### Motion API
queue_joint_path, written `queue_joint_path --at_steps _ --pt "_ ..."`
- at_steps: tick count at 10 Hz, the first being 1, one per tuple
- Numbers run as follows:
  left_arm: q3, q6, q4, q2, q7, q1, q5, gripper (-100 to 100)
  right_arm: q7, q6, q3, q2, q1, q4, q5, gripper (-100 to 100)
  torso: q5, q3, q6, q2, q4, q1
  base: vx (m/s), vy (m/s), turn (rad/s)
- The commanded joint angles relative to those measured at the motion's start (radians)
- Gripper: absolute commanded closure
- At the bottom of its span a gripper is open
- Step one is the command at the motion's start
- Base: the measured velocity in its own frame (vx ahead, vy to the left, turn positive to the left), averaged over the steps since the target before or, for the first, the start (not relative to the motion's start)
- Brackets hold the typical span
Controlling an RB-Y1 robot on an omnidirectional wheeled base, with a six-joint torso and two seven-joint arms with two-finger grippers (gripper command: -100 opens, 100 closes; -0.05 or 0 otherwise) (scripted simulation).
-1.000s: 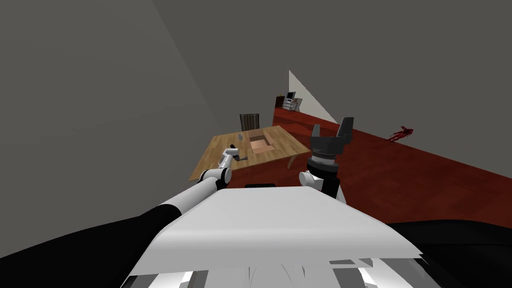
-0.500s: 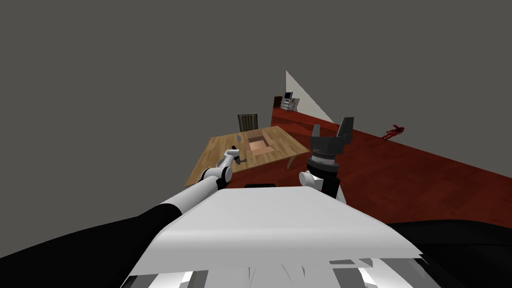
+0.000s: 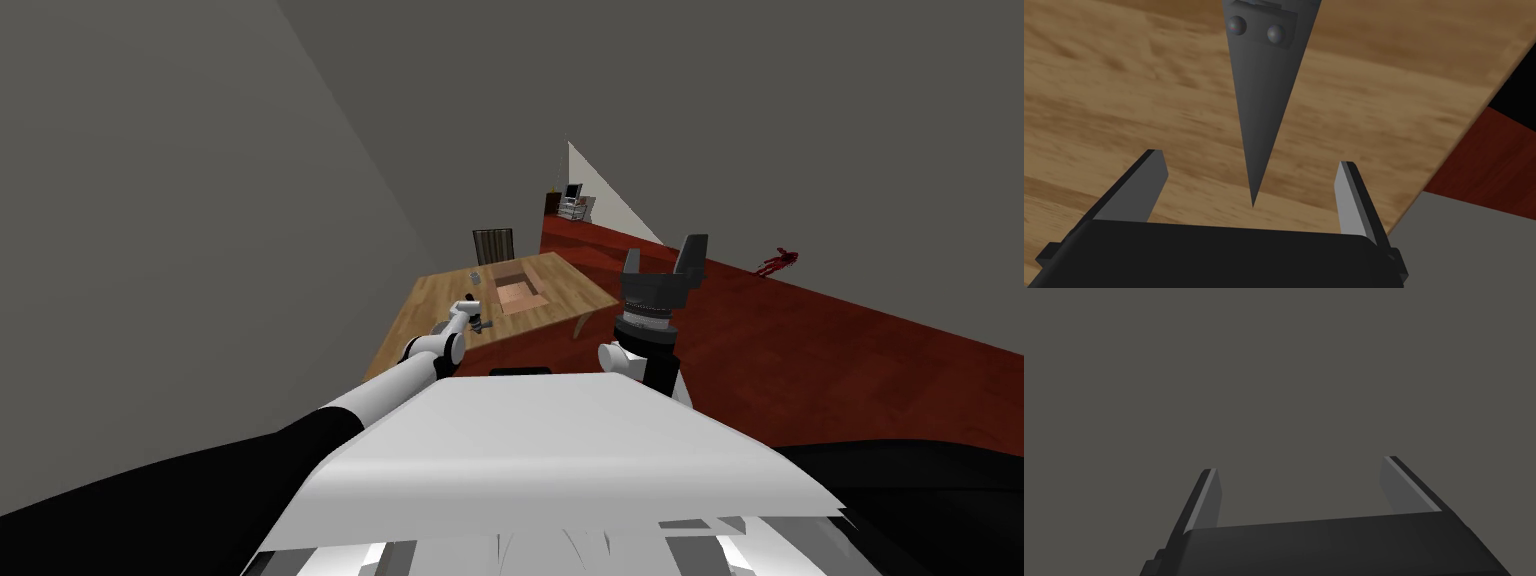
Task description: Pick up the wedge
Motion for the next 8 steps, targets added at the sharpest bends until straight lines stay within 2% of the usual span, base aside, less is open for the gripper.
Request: queue_joint_path --at_steps 1,2,3,4,5,6,7,8 --pt "0.000 0.000 0.000 0.000 0.000 0.000 0.000 0 0.000 0.000 0.000 0.000 0.000 0.000 0.000 0 0.000 0.000 0.000 0.000 0.000 0.000 0.000 0.000 0.000" --pt "-0.009 0.007 -0.035 0.011 -0.012 0.031 0.019 -100 0.000 0.000 0.000 0.000 0.000 0.000 0.000 0 0.000 0.001 0.000 0.001 0.000 0.000 0.026 -0.023 -0.003" --pt "-0.009 0.007 -0.035 0.011 -0.012 0.031 0.019 -100 0.000 0.000 0.000 0.000 0.000 0.000 0.000 0 0.000 0.000 0.000 0.000 0.000 -0.002 0.032 -0.032 0.004" --pt "-0.019 0.013 -0.068 0.022 -0.023 0.062 0.039 -100 0.000 0.000 0.000 0.000 0.000 0.000 0.000 0 0.000 0.000 0.000 0.000 0.000 -0.002 0.030 -0.042 -0.001" --pt "-0.019 0.013 -0.069 0.022 -0.023 0.062 0.039 -100 0.000 0.000 0.000 0.000 0.000 0.000 0.000 0 -0.001 0.000 0.000 0.000 0.000 -0.003 0.031 -0.038 0.004" --pt "-0.028 0.020 -0.096 0.032 -0.035 0.093 0.058 -100 0.000 0.000 0.000 0.000 0.000 0.000 0.000 0 -0.001 0.000 0.000 0.000 0.000 -0.003 0.039 -0.045 -0.004" --pt "-0.028 0.020 -0.103 0.032 -0.035 0.093 0.058 -100 0.000 0.000 0.000 0.000 0.000 0.000 0.000 0 -0.001 0.000 0.000 -0.001 0.000 -0.003 0.032 -0.032 0.005" --pt "-0.038 0.027 -0.137 0.043 -0.046 0.124 0.078 -100 0.000 0.000 0.000 0.000 0.000 0.000 0.000 0 -0.001 0.000 0.000 -0.001 0.000 -0.002 0.037 -0.043 -0.004"
